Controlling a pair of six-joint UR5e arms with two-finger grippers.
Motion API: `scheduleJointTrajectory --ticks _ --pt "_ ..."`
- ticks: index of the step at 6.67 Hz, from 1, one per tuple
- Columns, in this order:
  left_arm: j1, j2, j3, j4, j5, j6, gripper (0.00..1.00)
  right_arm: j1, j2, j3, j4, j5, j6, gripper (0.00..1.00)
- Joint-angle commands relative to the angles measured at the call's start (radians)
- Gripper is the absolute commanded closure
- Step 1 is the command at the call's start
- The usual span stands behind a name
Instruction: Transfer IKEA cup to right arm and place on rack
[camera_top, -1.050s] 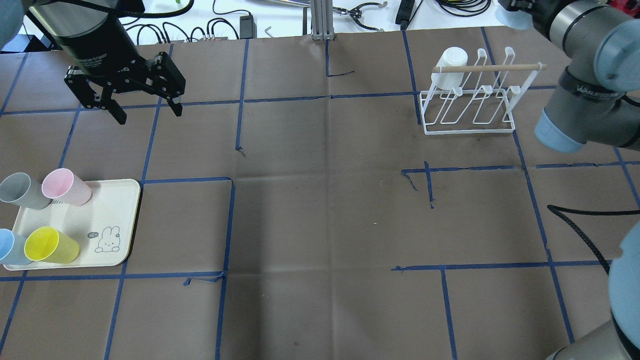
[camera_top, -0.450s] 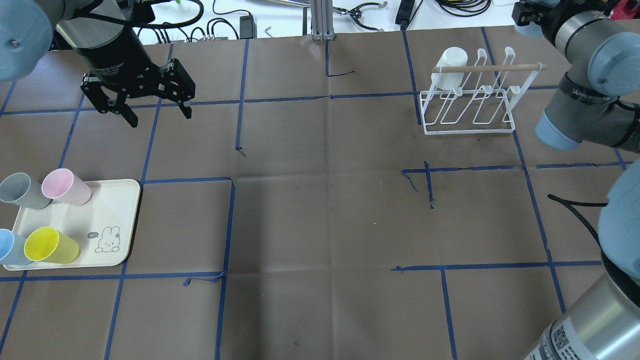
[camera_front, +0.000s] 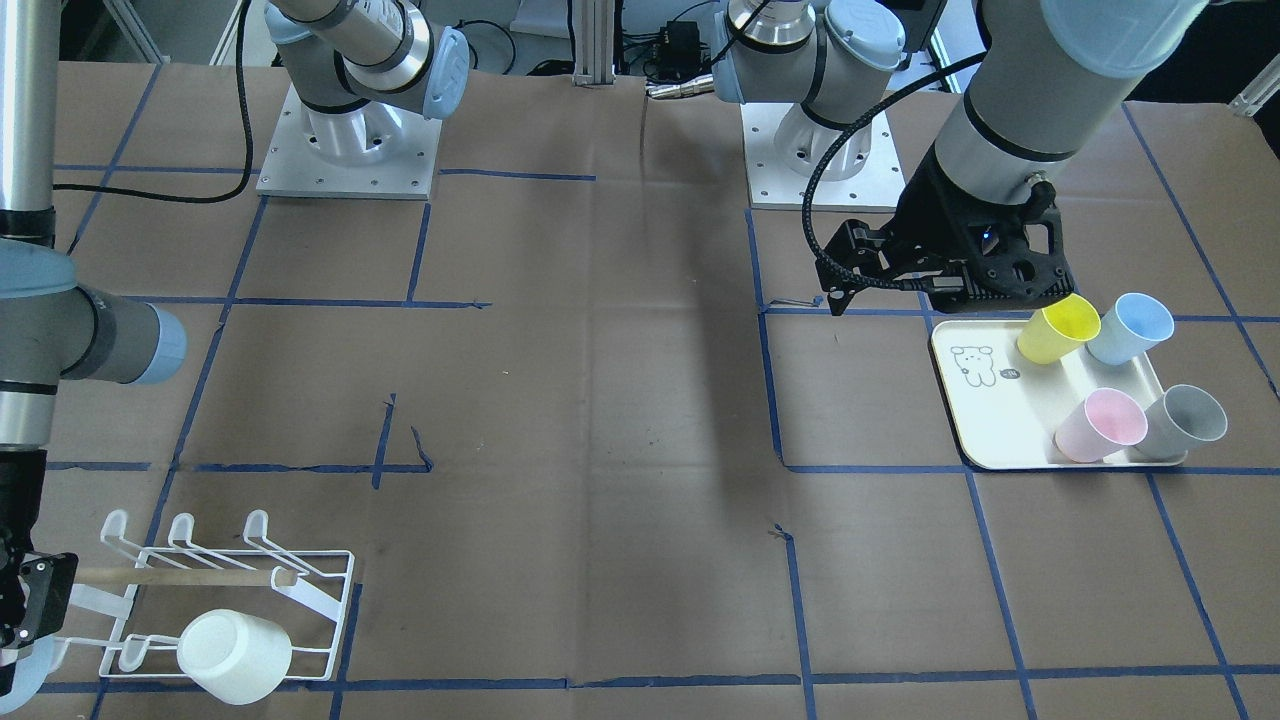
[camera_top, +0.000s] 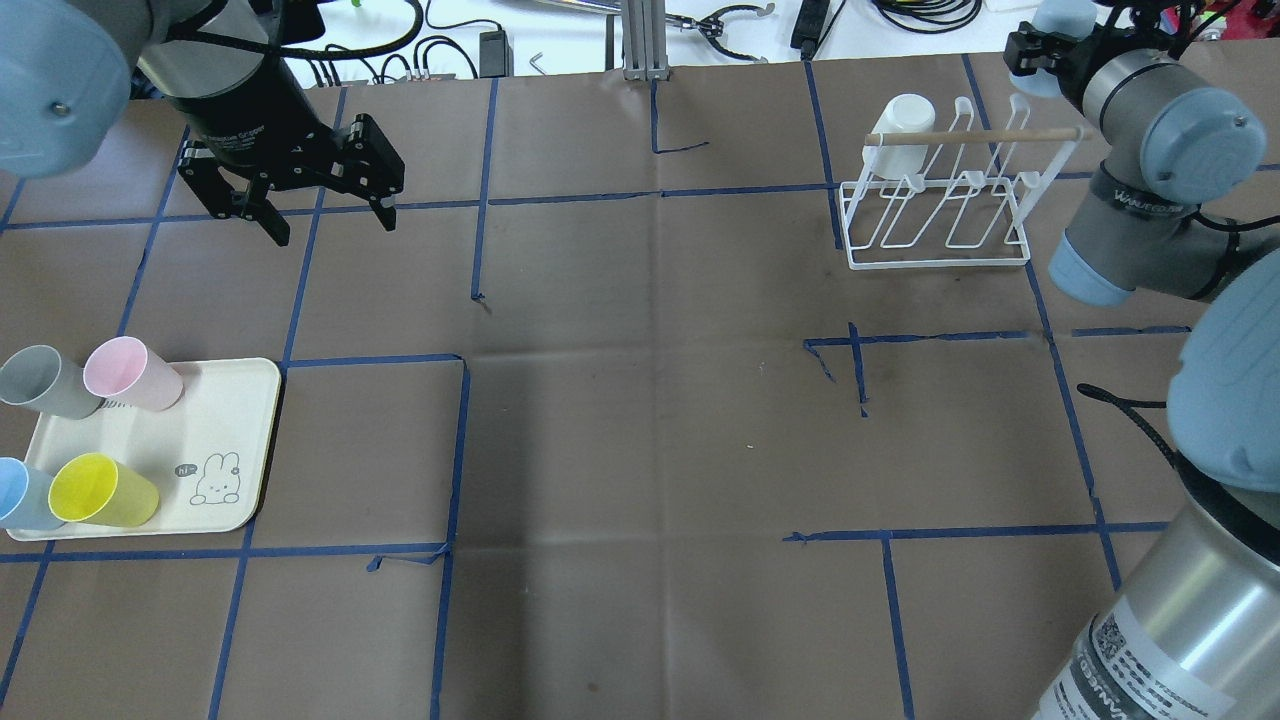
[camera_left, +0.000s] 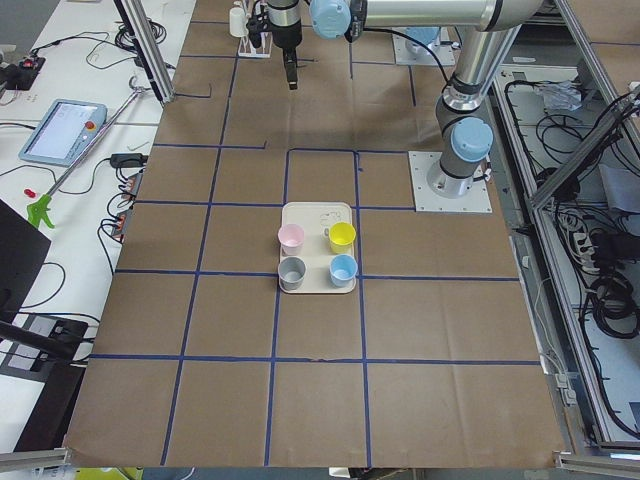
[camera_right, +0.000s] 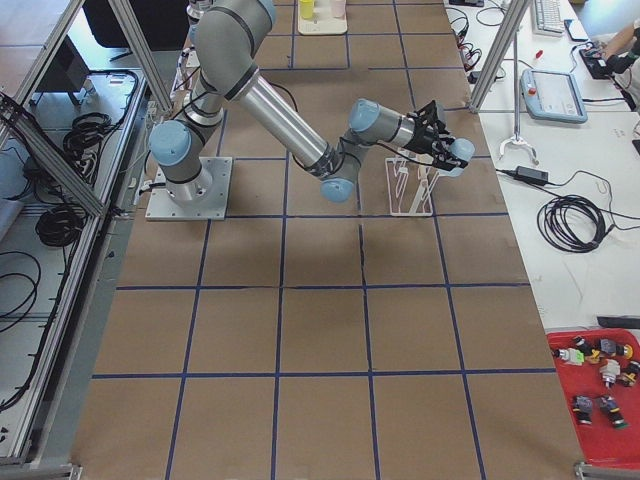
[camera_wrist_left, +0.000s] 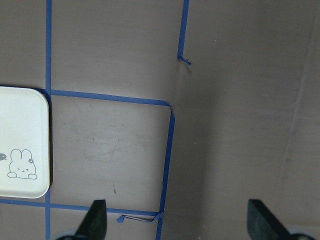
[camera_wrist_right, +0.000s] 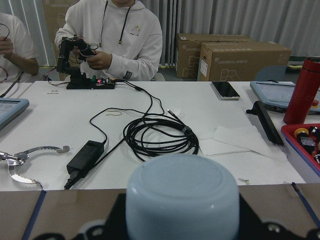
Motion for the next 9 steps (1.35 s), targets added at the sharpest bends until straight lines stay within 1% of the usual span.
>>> scheduleJointTrajectory --ticks 1,3,4,5,7,8,9 --pt "-0.001 0.006 -0.002 0.005 0.000 0.003 0.01 0.024 0.022 0.003 -0.001 -0.002 0.000 0.86" --pt "-0.001 0.011 -0.002 0.005 0.002 0.003 0.01 0.033 0.016 0.039 0.000 0.001 0.008 0.85" --pt "-0.001 0.011 -0.002 0.009 0.002 0.003 0.01 0.033 0.011 0.041 0.001 0.003 0.008 0.45" --pt "-0.001 0.011 -0.002 0.011 0.002 0.003 0.01 0.032 0.013 0.044 0.013 0.001 0.012 0.01" --pt "-0.001 0.011 -0.004 0.016 0.003 0.001 0.01 0.029 0.008 0.053 0.019 0.001 0.009 0.00" --pt "-0.001 0.009 -0.002 0.019 0.032 0.001 0.01 0.027 0.001 0.050 0.020 0.003 0.017 0.00" --pt "-0.001 0.008 -0.002 0.020 0.034 -0.002 0.01 0.027 -0.033 0.049 0.030 0.003 0.017 0.00"
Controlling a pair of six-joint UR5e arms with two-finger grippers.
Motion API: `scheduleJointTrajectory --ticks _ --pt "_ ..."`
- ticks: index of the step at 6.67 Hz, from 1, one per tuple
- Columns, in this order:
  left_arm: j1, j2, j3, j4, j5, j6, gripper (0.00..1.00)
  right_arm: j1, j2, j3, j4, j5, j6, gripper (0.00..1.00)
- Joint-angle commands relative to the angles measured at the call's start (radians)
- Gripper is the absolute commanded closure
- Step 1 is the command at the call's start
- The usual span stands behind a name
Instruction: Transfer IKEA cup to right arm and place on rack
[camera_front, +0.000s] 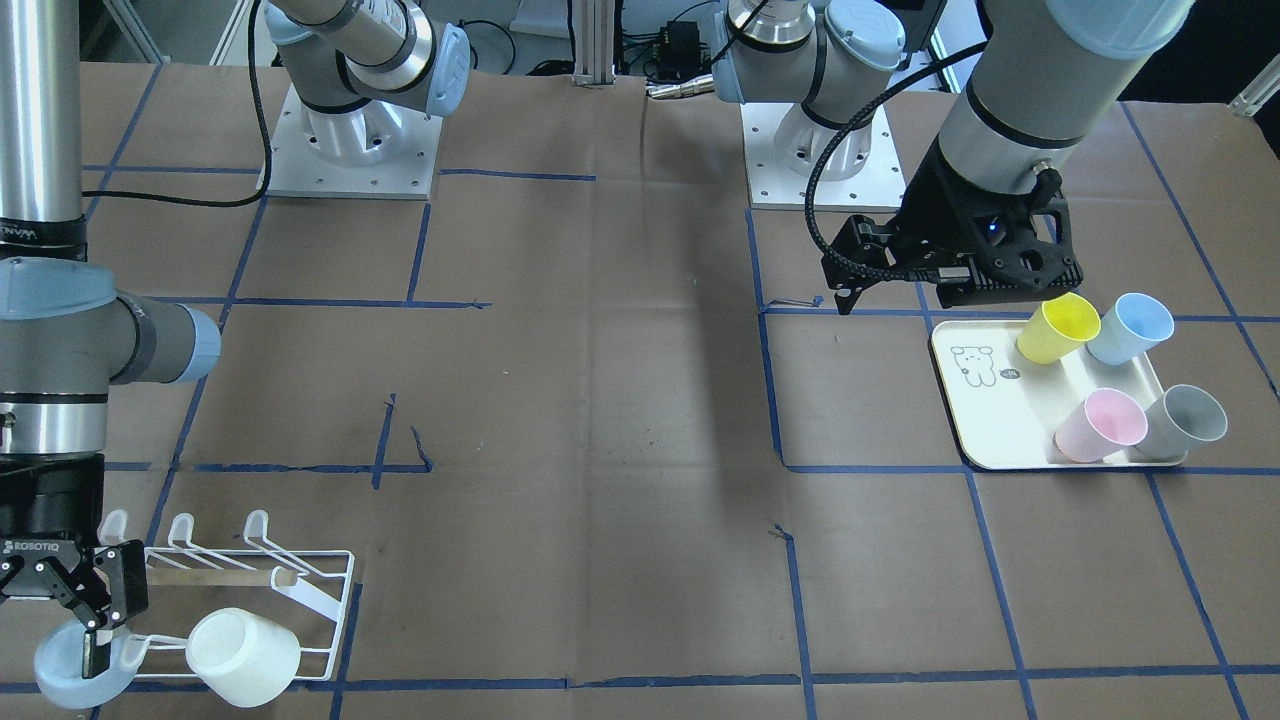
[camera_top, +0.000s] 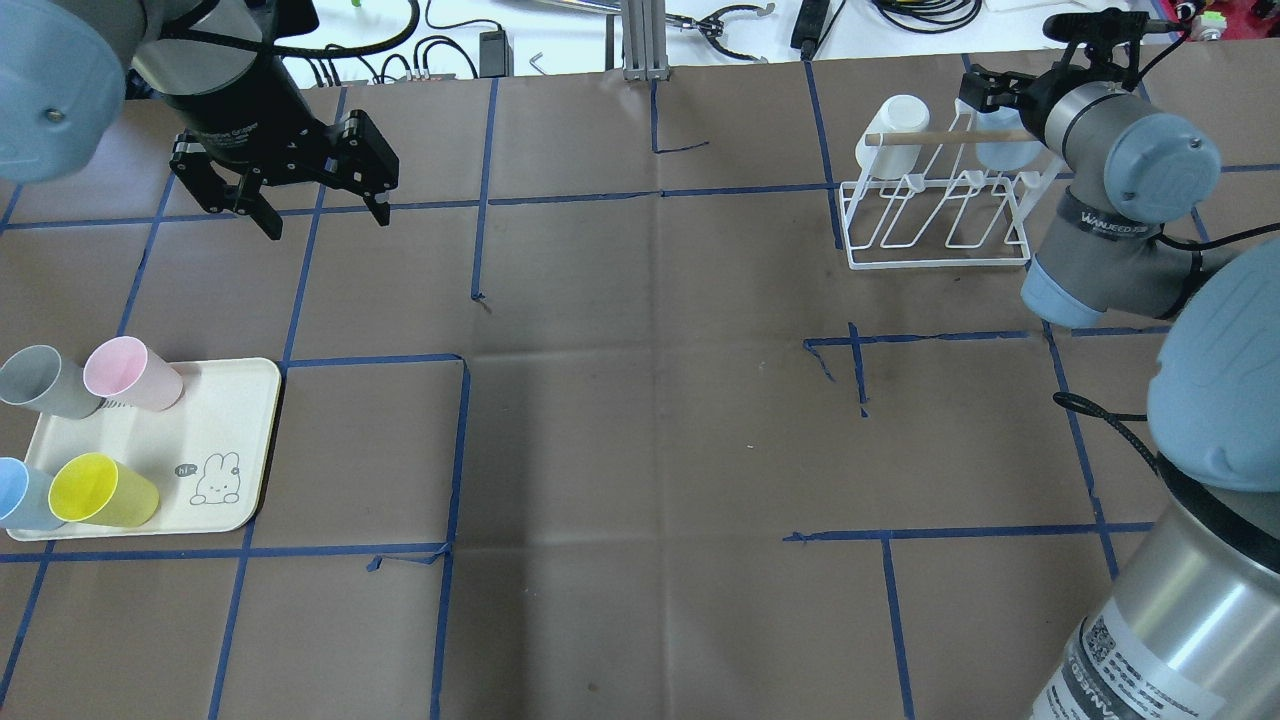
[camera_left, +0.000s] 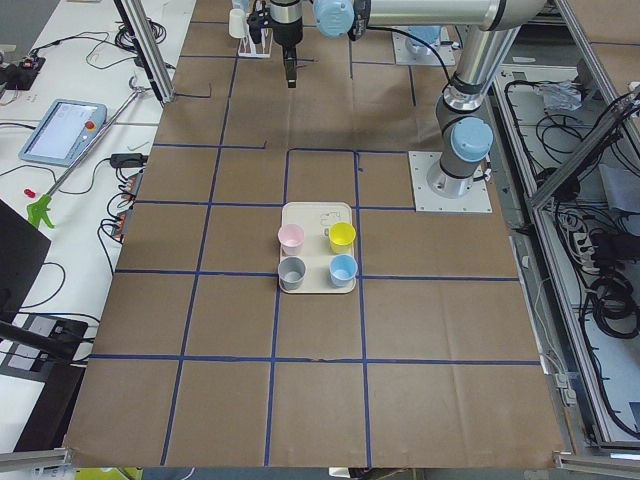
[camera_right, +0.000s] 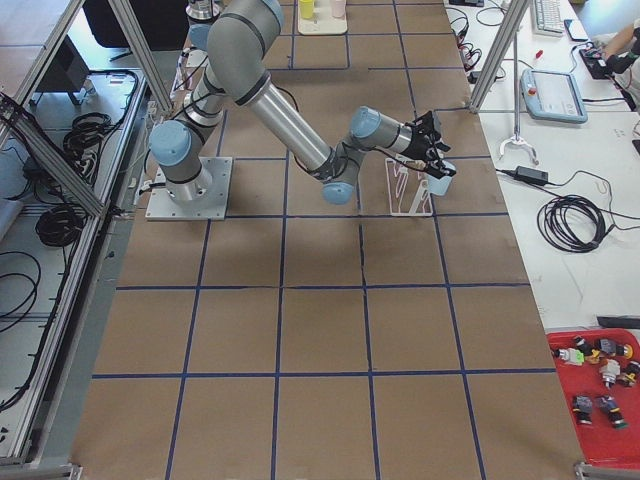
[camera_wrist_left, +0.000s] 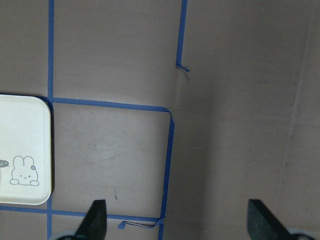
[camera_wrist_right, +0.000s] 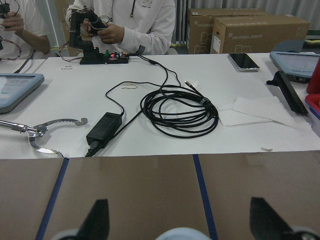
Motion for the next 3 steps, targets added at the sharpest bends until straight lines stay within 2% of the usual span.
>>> scheduleJointTrajectory --ticks 1,3 --pt "0.000 -0.003 0.000 0.024 0.010 -0.011 0.01 0.001 -0.086 -0.004 0.111 0.000 0.002 0.00" --pt "0.000 -0.005 0.000 0.033 0.008 -0.013 0.01 0.002 -0.253 -0.025 0.466 0.000 -0.002 0.00"
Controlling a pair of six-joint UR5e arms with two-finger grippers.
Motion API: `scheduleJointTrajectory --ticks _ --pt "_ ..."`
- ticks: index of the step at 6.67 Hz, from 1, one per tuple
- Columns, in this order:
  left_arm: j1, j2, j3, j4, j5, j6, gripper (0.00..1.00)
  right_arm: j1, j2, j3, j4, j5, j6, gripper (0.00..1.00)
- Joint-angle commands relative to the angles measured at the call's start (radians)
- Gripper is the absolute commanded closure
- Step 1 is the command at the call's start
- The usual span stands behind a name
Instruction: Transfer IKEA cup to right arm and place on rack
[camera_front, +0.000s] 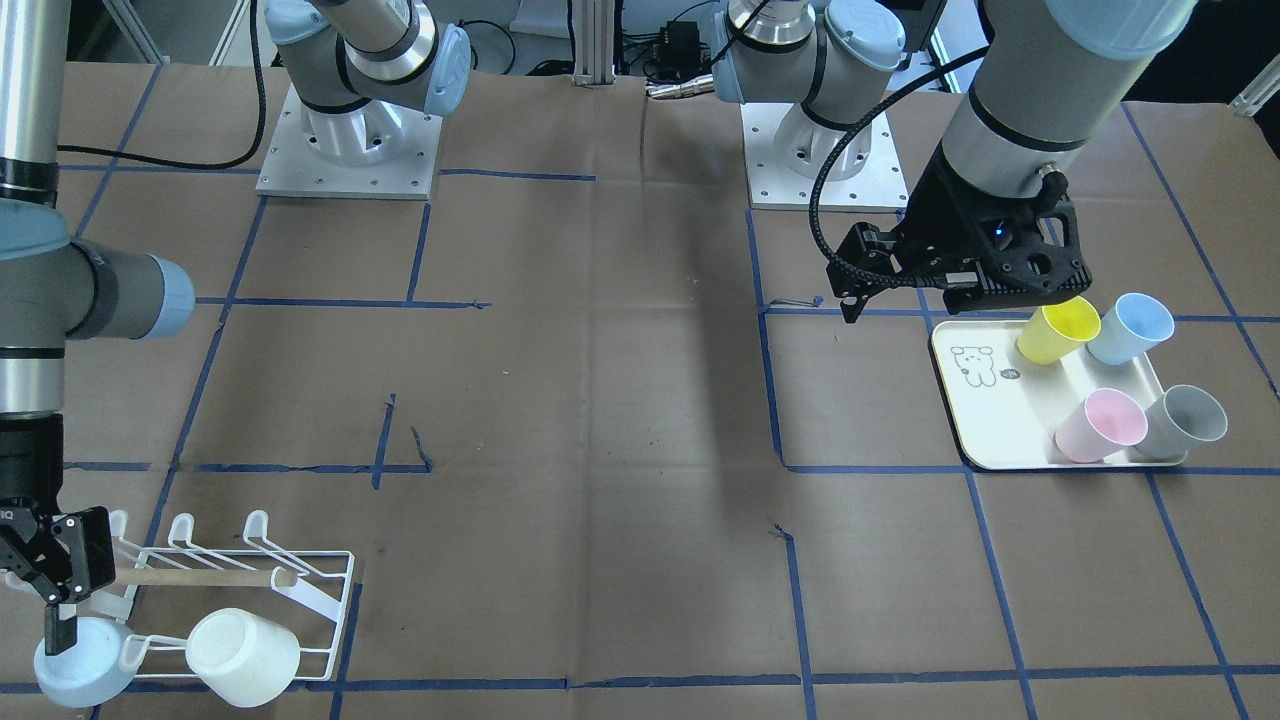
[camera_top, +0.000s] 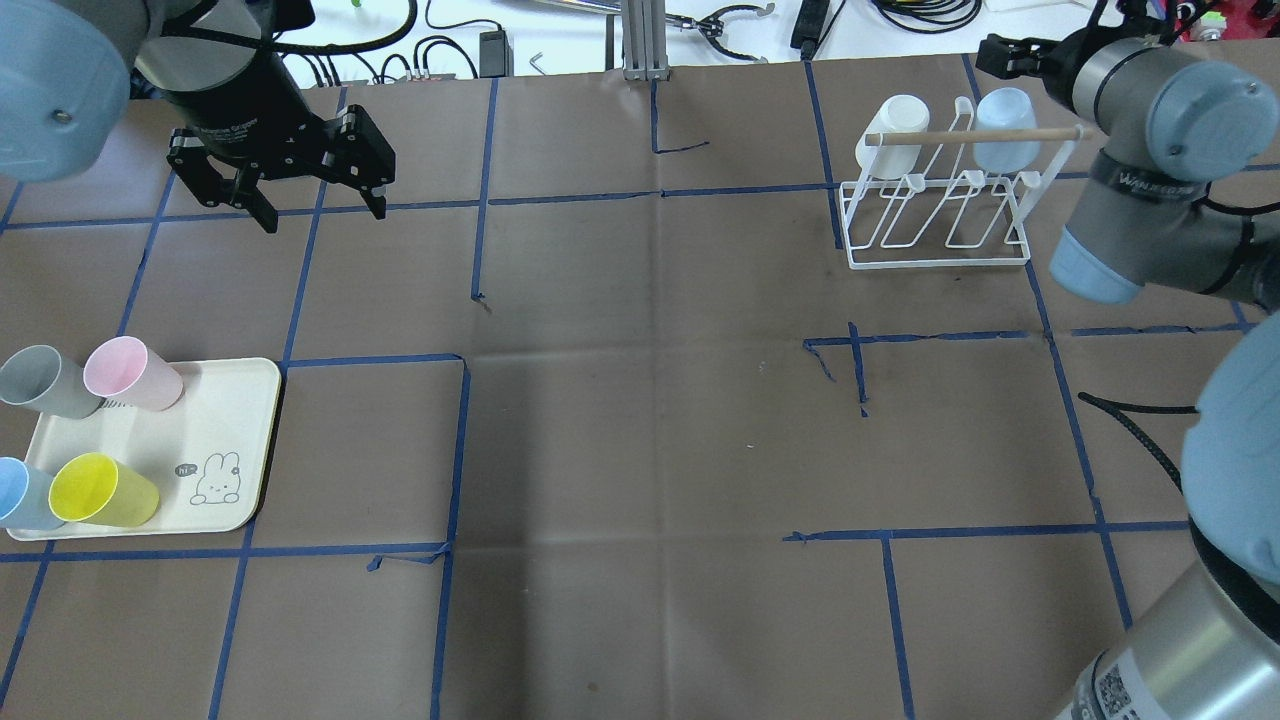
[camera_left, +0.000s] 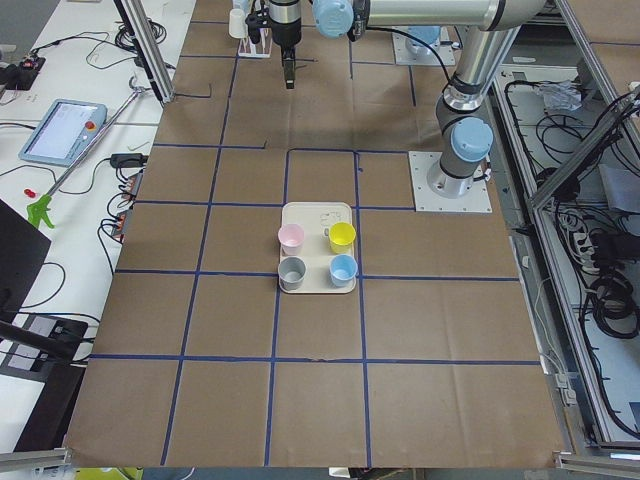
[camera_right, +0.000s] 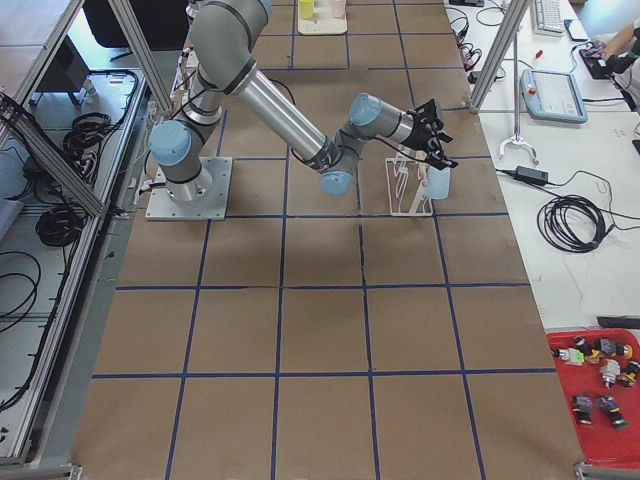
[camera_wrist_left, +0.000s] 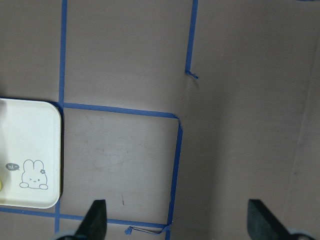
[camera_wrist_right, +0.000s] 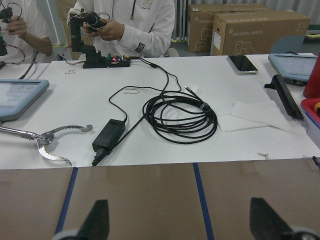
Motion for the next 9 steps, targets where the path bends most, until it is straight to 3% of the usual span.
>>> scheduleJointTrajectory --ticks 1,3,5,6,8,9 --pt "0.000 -0.001 0.000 0.005 -0.003 -0.005 0.01 0.001 -0.189 -0.033 0.421 -0.002 -0.006 0.00" --pt "0.000 -0.001 0.000 0.005 -0.006 -0.006 0.01 0.012 -0.313 -0.063 0.820 -0.002 -0.012 0.00" --pt "0.000 0.001 0.002 0.005 -0.008 -0.009 0.01 0.053 -0.357 -0.089 1.215 -0.003 -0.015 0.00" --pt "-0.002 0.001 0.002 0.005 -0.008 -0.021 0.01 0.097 -0.361 -0.132 1.341 -0.018 -0.003 0.00" --pt "-0.003 -0.001 0.002 0.005 -0.008 -0.023 0.01 0.266 -0.357 -0.201 1.453 -0.241 0.125 0.00" --pt "-0.003 -0.001 0.002 0.005 -0.008 -0.023 0.01 0.306 -0.366 -0.203 1.491 -0.245 0.178 0.00"
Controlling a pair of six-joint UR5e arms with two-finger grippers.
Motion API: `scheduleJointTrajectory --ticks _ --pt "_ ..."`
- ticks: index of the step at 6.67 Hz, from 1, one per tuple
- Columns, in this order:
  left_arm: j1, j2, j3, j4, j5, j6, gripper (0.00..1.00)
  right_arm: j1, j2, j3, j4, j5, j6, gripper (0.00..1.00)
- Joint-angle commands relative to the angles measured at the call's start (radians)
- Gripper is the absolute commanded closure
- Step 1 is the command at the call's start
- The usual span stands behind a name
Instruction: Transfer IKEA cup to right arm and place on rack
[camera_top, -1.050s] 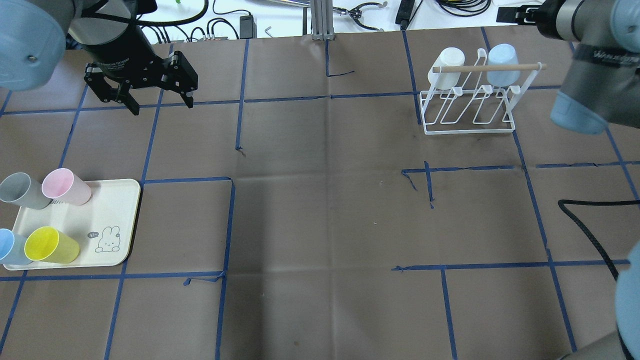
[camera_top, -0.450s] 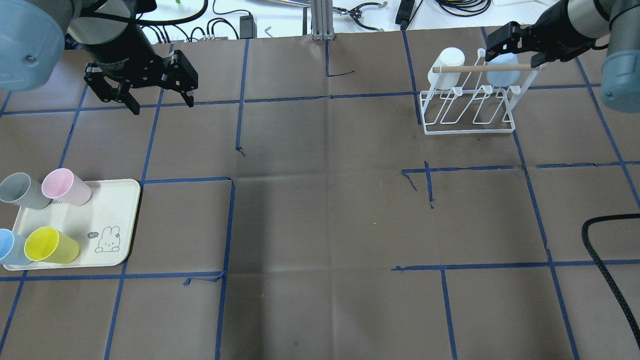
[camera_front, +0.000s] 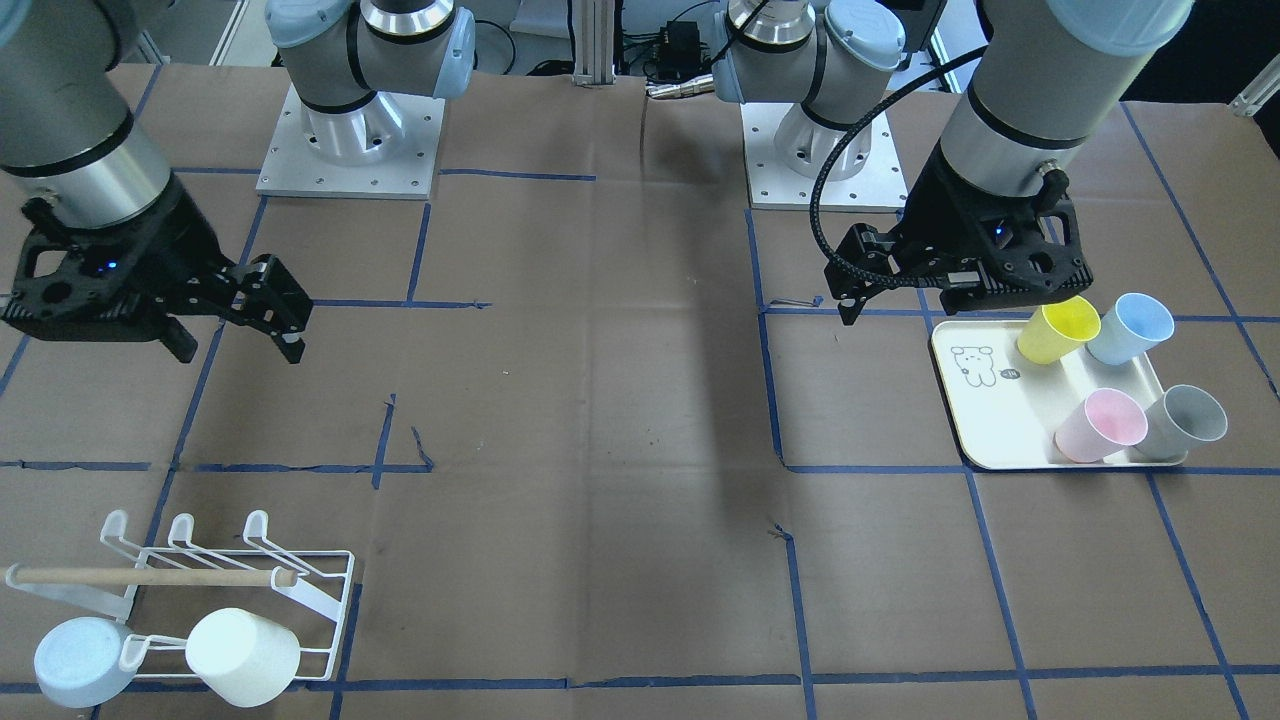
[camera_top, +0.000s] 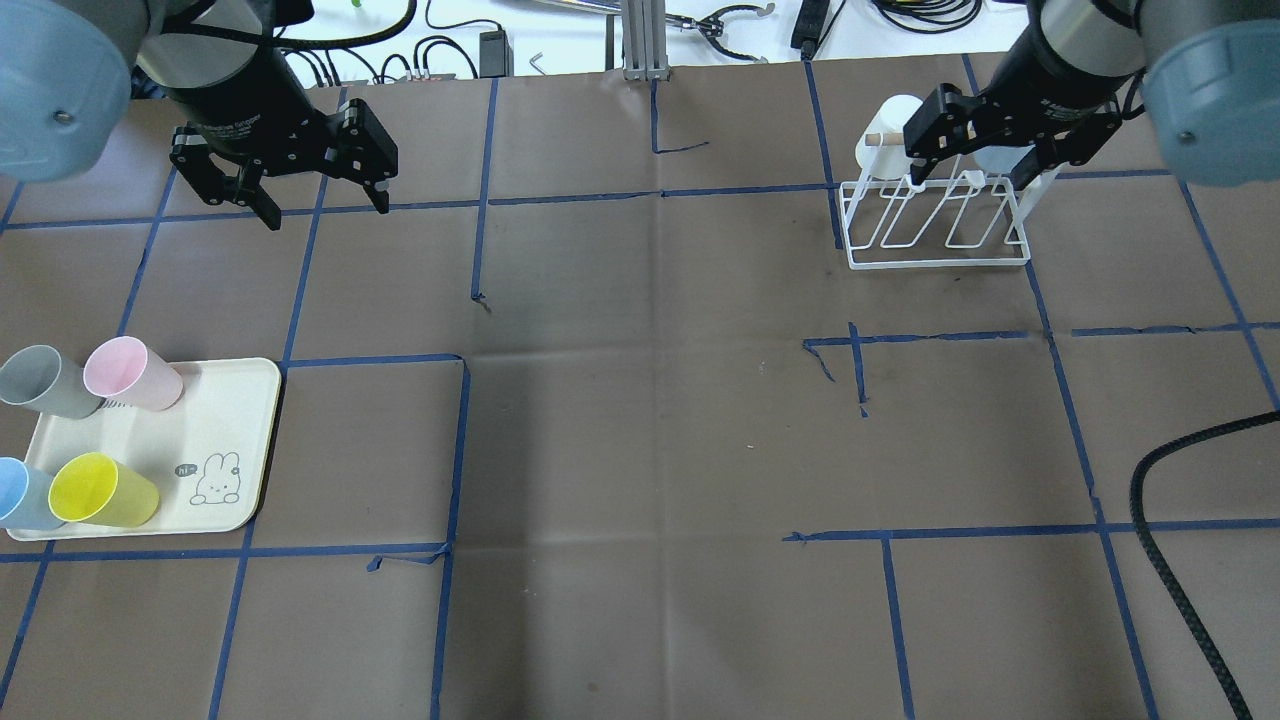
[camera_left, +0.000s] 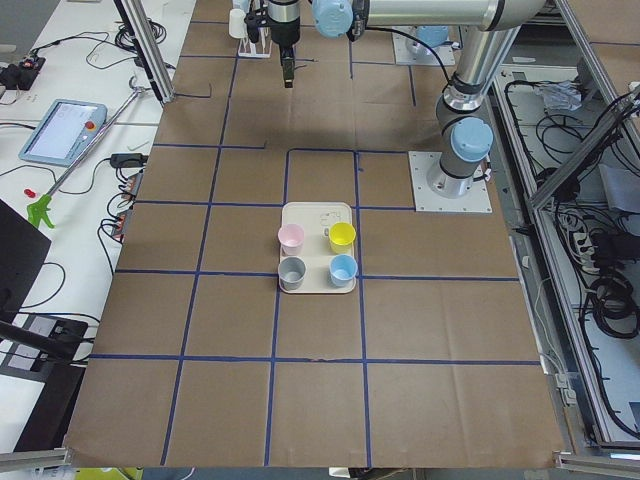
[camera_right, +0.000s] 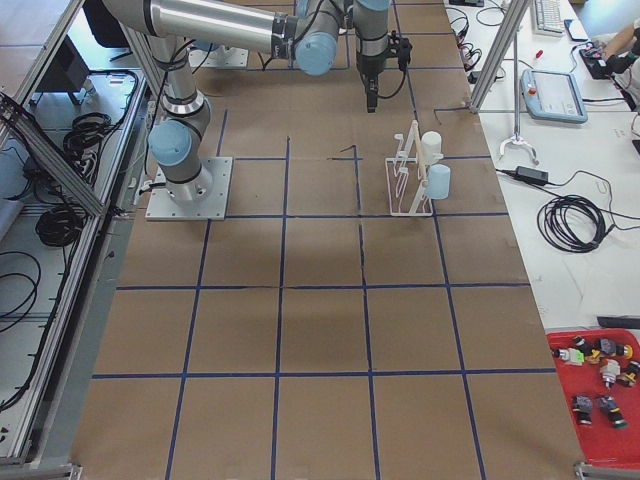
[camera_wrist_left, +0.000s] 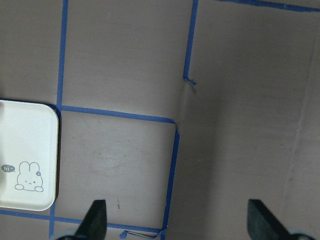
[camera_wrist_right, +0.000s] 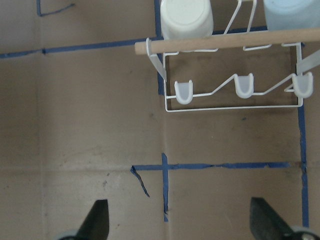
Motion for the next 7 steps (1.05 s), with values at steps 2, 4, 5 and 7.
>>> scheduleJointTrajectory --ticks 2,4,5,7 --pt "-0.001 0.001 0.000 0.000 0.000 -0.001 0.01 0.075 -0.067 -0.012 0.139 -0.040 0.080 0.00" --pt "-0.001 0.001 0.000 0.000 0.001 0.001 0.01 0.075 -0.118 -0.012 0.208 -0.037 0.080 0.00" --pt "-0.001 0.001 0.000 0.000 0.000 0.001 0.01 0.075 -0.112 -0.015 0.207 -0.039 0.080 0.00" --pt "-0.001 0.001 0.000 0.000 0.000 0.001 0.01 0.075 -0.104 -0.015 0.207 -0.037 0.080 0.00"
